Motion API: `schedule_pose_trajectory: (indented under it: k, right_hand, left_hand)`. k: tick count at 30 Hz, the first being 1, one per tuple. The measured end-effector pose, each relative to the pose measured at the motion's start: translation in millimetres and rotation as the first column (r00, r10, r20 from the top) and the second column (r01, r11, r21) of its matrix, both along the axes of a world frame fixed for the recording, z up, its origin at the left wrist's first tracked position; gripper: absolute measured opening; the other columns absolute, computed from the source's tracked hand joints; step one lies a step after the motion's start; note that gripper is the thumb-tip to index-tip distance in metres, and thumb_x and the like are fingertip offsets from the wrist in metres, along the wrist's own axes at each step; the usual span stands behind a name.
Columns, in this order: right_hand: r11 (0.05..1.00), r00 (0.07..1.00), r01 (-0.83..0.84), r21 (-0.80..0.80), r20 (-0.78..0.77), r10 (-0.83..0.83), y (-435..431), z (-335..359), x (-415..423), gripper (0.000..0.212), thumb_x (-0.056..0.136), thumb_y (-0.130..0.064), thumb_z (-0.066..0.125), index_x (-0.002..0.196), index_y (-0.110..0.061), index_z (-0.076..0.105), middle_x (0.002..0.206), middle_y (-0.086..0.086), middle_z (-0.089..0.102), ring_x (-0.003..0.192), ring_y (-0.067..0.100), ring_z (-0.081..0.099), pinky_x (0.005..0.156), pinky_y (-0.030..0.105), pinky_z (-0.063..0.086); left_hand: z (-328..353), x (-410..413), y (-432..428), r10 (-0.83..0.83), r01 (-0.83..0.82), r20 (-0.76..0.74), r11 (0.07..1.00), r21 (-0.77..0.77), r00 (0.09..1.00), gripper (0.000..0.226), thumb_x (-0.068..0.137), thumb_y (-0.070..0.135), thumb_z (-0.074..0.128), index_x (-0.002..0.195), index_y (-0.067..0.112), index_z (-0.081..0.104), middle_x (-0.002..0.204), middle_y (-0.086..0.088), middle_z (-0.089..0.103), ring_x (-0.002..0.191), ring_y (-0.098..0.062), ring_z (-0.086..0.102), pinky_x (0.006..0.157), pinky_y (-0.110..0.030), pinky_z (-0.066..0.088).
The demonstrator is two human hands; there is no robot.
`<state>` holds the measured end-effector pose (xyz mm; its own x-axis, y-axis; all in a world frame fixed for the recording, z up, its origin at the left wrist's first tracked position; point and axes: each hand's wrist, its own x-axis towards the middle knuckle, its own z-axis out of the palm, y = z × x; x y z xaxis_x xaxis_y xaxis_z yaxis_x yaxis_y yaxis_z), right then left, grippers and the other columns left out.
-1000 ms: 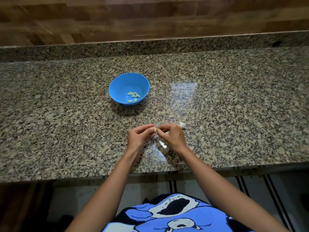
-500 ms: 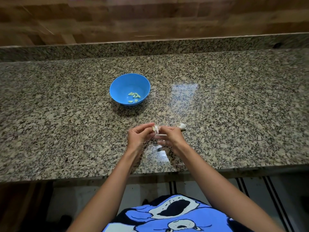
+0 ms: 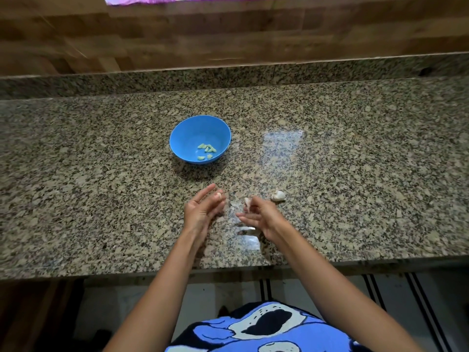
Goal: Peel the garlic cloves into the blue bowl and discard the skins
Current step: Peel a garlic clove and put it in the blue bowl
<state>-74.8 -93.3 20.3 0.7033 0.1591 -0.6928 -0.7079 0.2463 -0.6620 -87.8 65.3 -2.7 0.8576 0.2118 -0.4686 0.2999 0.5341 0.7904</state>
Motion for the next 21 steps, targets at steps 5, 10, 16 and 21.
schedule_pose_trajectory:
  k: [5,10,16,21]
  right_hand:
    - [0.982,0.992,0.010,-0.187,0.123,0.013,-19,-11,-3,0.024,0.100,-0.017,0.032,0.082,-0.007,0.045,0.064,0.004,0.048,0.049,0.017,0.054,0.055,0.028,0.049]
    - [0.962,0.976,0.027,-0.273,0.215,0.034,-30,-18,-13,0.021,0.097,-0.017,0.045,0.088,-0.001,0.055,0.067,0.008,0.059,0.049,0.017,0.057,0.052,0.029,0.052]
    - [0.955,0.981,0.099,-0.279,0.190,-0.046,-34,-21,-18,0.017,0.096,-0.015,0.050,0.096,0.000,0.057,0.070,0.010,0.062,0.046,0.013,0.058,0.047,0.021,0.050]
    - [0.969,0.989,0.071,-0.238,0.145,-0.037,-20,-22,-23,0.019,0.093,-0.013,0.054,0.097,0.006,0.058,0.066,0.013,0.059,0.040,0.015,0.054,0.038,0.023,0.046]
  left_hand:
    - [-16,2,20,-0.223,0.163,-0.096,0.308,0.937,0.970,0.032,0.089,0.003,0.058,0.117,0.017,0.064,0.119,-0.004,0.066,0.092,-0.018,0.067,0.075,-0.023,0.054]
    - [-19,9,-27,-0.472,0.207,-0.111,0.157,0.966,0.875,0.037,0.099,0.020,0.043,0.136,0.019,0.047,0.146,-0.001,0.041,0.136,-0.016,0.036,0.112,-0.033,0.027]
    - [-34,-19,-45,-0.551,0.253,-0.292,-0.149,0.956,0.782,0.046,0.102,0.027,0.035,0.148,0.025,0.027,0.157,0.000,0.015,0.145,-0.021,0.011,0.112,-0.030,0.007]
    - [-38,-50,-13,-0.720,-0.077,-0.139,-0.258,0.963,0.680,0.046,0.066,-0.006,0.078,0.110,0.002,0.068,0.111,-0.017,0.067,0.098,-0.029,0.067,0.079,-0.034,0.056]
